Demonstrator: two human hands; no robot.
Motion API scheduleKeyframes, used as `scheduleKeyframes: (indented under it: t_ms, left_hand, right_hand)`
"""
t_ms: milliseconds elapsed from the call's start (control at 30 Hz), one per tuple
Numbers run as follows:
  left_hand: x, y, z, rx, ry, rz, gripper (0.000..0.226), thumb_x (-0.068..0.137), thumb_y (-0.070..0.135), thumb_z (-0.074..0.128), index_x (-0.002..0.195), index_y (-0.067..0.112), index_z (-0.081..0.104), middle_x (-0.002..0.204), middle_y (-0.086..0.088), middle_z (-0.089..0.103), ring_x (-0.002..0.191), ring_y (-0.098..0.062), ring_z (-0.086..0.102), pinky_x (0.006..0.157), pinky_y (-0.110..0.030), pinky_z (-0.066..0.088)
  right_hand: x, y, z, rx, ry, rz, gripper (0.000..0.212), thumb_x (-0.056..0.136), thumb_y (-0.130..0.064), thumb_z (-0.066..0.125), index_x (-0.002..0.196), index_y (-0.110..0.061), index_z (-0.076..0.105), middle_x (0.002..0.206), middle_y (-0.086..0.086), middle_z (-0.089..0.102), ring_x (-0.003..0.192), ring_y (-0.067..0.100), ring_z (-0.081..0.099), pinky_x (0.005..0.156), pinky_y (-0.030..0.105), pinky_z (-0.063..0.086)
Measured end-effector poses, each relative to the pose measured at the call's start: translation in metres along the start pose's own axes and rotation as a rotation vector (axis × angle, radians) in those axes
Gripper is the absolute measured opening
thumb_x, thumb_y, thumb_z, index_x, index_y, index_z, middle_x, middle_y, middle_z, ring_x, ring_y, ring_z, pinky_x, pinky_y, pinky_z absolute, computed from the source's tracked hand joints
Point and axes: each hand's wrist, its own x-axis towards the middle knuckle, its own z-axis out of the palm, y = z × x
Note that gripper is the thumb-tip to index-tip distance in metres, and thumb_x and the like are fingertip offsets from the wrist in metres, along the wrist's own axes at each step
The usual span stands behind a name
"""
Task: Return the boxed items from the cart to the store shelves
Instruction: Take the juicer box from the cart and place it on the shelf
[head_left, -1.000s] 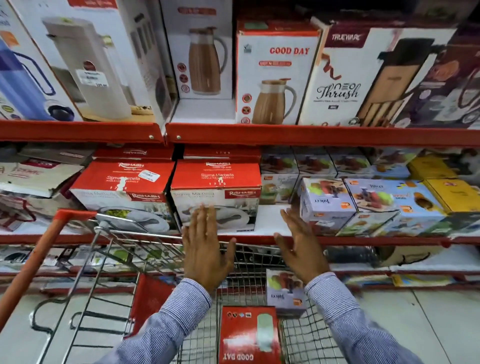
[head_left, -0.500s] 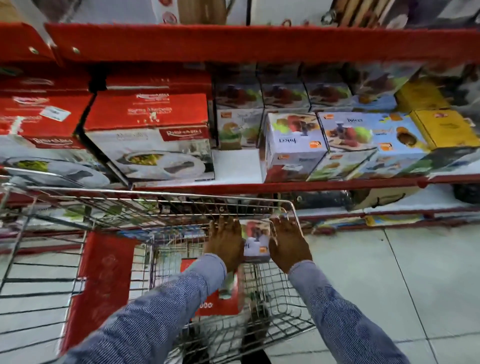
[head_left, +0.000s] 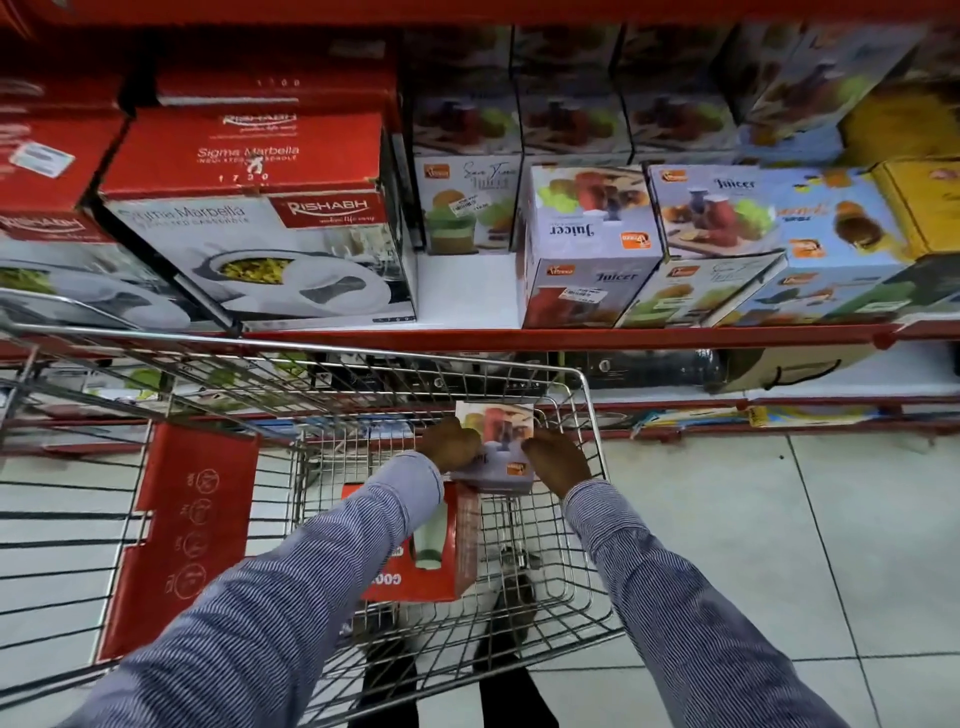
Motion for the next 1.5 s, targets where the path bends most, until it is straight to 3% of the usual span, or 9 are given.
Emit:
scheduleKeyframes:
  t_ms: [167, 333, 467, 667, 867, 1033, 1200, 1367, 1500]
  left_hand:
    - [-0.028, 0.002, -0.017, -0.218, 0.144, 0.113, 0.02, 0.08, 0.021, 0.053, 0.066, 0.007, 0.056, 0.074, -0.014, 0.058, 0.074, -0.028, 0.055, 0.07, -0.038, 0.046]
    - [-0.074, 0.003, -0.039, -0.237, 0.252, 0.269, 0.027, 0.081, 0.029, 0.059, 0.083, 0.007, 0.074, 0.083, -0.012, 0.077, 0.075, -0.028, 0.069, 0.075, -0.034, 0.056]
    - [-0.117, 0.01, -0.064, -0.288, 0.394, 0.338, 0.009, 0.074, 0.029, 0.067, 0.069, 0.023, 0.071, 0.082, -0.004, 0.079, 0.077, -0.025, 0.073, 0.077, -0.039, 0.06]
    - [-0.171, 0.023, -0.099, -0.305, 0.588, 0.458, 0.015, 0.077, 0.018, 0.073, 0.092, 0.019, 0.072, 0.076, 0.007, 0.074, 0.064, -0.003, 0.066, 0.067, -0.019, 0.056]
    - [-0.186, 0.037, -0.131, -0.268, 0.593, 0.572, 0.04, 0.077, 0.016, 0.075, 0.116, 0.015, 0.066, 0.091, 0.004, 0.076, 0.073, -0.012, 0.073, 0.074, -0.033, 0.062]
    - [-0.182, 0.047, -0.14, -0.223, 0.632, 0.637, 0.053, 0.077, 0.006, 0.075, 0.127, 0.014, 0.06, 0.121, 0.001, 0.071, 0.108, -0.013, 0.066, 0.096, -0.029, 0.053]
    - [-0.162, 0.049, -0.134, -0.257, 0.629, 0.621, 0.058, 0.076, -0.006, 0.072, 0.129, 0.012, 0.057, 0.127, -0.002, 0.068, 0.118, -0.017, 0.062, 0.09, -0.016, 0.044]
    - [-0.137, 0.047, -0.128, -0.267, 0.635, 0.621, 0.059, 0.077, -0.006, 0.069, 0.131, 0.013, 0.056, 0.131, -0.005, 0.065, 0.122, -0.021, 0.06, 0.104, -0.033, 0.048]
    - [-0.121, 0.051, -0.125, -0.36, 0.562, 0.638, 0.064, 0.085, -0.004, 0.064, 0.141, 0.02, 0.047, 0.137, 0.001, 0.056, 0.108, -0.015, 0.064, 0.082, -0.023, 0.059]
  right_hand:
    - [-0.015, 0.001, -0.01, 0.177, 0.094, -0.044, 0.021, 0.082, -0.028, 0.05, 0.085, -0.023, 0.07, 0.094, 0.002, 0.072, 0.082, 0.018, 0.066, 0.072, 0.033, 0.052]
    - [-0.052, -0.02, -0.026, 0.381, 0.22, -0.203, 0.013, 0.086, -0.021, 0.061, 0.08, -0.028, 0.07, 0.088, -0.002, 0.074, 0.085, 0.025, 0.071, 0.083, 0.047, 0.058]
    - [-0.081, -0.049, -0.042, 0.511, 0.256, -0.263, 0.01, 0.077, -0.023, 0.069, 0.085, -0.023, 0.075, 0.091, 0.003, 0.077, 0.088, 0.027, 0.072, 0.082, 0.051, 0.058]
    - [-0.126, -0.106, -0.069, 0.554, 0.274, -0.439, 0.016, 0.081, -0.007, 0.068, 0.089, -0.02, 0.071, 0.092, 0.004, 0.074, 0.091, 0.022, 0.07, 0.077, 0.028, 0.059]
    - [-0.146, -0.148, -0.089, 0.53, 0.267, -0.539, 0.023, 0.078, -0.003, 0.071, 0.091, -0.022, 0.069, 0.09, 0.001, 0.073, 0.089, 0.021, 0.07, 0.085, 0.038, 0.057]
    - [-0.147, -0.162, -0.096, 0.464, 0.268, -0.588, 0.03, 0.079, -0.002, 0.072, 0.103, -0.019, 0.068, 0.095, -0.002, 0.072, 0.088, 0.014, 0.069, 0.085, 0.036, 0.056]
    - [-0.126, -0.165, -0.097, 0.354, 0.307, -0.601, 0.034, 0.078, -0.005, 0.073, 0.11, -0.018, 0.067, 0.106, 0.003, 0.072, 0.089, 0.009, 0.066, 0.089, 0.035, 0.056]
    - [-0.1, -0.165, -0.091, 0.309, 0.339, -0.566, 0.035, 0.079, -0.005, 0.071, 0.11, -0.02, 0.068, 0.103, -0.002, 0.07, 0.088, 0.006, 0.065, 0.093, 0.04, 0.055]
    - [-0.086, -0.171, -0.092, 0.304, 0.358, -0.559, 0.038, 0.081, -0.004, 0.068, 0.116, -0.019, 0.066, 0.109, 0.001, 0.071, 0.093, 0.008, 0.064, 0.096, 0.035, 0.053]
